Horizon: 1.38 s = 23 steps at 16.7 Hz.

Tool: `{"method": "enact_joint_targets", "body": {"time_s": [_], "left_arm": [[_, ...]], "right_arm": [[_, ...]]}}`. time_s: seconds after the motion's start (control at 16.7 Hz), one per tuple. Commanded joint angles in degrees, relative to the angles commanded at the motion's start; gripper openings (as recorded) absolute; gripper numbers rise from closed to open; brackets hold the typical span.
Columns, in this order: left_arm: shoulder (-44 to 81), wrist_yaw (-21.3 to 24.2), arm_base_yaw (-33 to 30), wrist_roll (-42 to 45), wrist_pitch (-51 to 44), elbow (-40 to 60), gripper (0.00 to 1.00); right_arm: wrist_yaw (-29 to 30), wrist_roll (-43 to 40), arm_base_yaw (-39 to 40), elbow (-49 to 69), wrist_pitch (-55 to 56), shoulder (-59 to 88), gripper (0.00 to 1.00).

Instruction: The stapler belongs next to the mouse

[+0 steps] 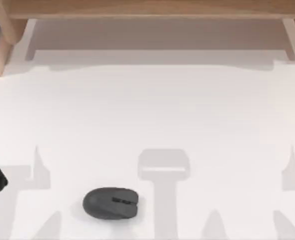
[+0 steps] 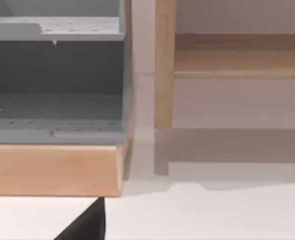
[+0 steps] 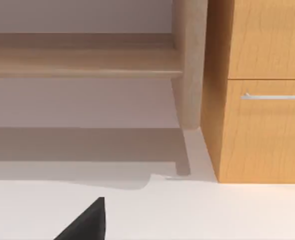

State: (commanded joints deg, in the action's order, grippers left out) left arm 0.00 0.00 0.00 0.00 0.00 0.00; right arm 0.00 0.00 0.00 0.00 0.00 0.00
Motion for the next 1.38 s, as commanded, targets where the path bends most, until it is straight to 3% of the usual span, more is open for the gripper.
{"method": "enact_joint_targets", "body": {"time_s": [0.42,1.08,1.38], "left_arm": [[9.25,-0.04,4.14,1.38,-6.88,6.47,1.00],[62.26,-0.48,23.11,8.47,-39.78,35.09,1.00],[79.42,-0.38,29.39,10.80,-50.52,45.17,1.00]], "right_arm": [[0.00,0.00,0.00,0.00,0.00,0.00,1.00],[0.00,0.00,0.00,0.00,0.00,0.00,1.00],[0.00,0.00,0.00,0.00,0.00,0.00,1.00]]}}
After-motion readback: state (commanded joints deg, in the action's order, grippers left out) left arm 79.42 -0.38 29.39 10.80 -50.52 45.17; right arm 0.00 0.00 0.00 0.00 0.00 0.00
